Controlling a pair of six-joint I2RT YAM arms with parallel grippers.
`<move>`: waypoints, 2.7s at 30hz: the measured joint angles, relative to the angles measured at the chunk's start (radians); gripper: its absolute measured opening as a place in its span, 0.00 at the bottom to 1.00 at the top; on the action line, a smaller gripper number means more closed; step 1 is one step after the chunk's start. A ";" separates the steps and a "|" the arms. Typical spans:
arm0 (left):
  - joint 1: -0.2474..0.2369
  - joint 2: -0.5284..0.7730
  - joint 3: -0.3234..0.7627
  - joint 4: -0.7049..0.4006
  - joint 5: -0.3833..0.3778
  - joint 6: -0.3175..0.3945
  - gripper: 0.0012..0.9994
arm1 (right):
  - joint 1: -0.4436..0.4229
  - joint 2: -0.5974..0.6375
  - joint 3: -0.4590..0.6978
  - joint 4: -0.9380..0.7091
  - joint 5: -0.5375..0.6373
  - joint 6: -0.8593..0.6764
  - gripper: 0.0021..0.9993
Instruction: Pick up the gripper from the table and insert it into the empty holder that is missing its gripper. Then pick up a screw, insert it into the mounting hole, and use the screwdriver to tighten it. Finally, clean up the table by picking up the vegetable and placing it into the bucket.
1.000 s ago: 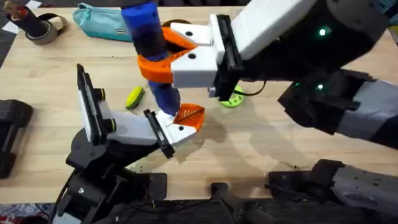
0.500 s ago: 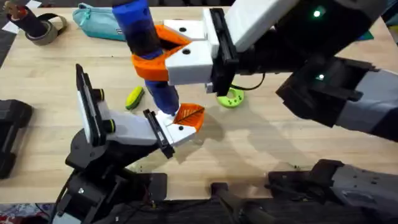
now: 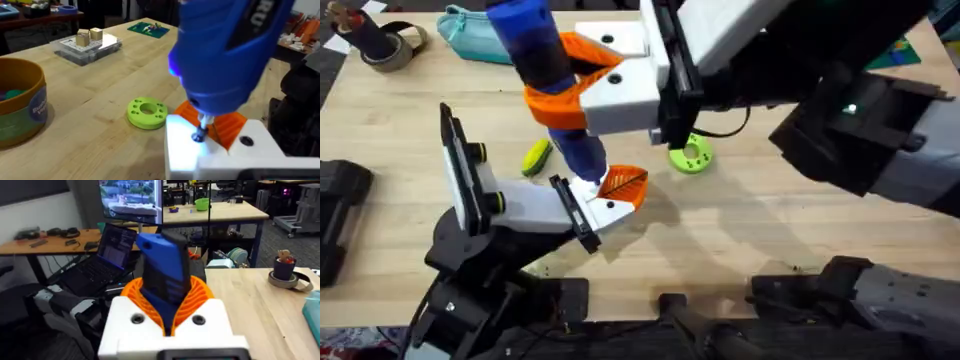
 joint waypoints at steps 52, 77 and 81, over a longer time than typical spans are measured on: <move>0.002 0.000 0.000 0.000 -0.023 0.000 0.01 | 0.022 0.006 0.033 -0.006 0.007 -0.124 0.04; 0.002 0.000 0.000 0.000 -0.026 0.000 0.01 | 0.024 0.033 0.033 -0.039 0.012 -0.139 0.04; 0.002 0.000 0.000 0.000 -0.026 0.000 0.01 | 0.024 0.033 0.033 -0.039 0.011 -0.132 0.04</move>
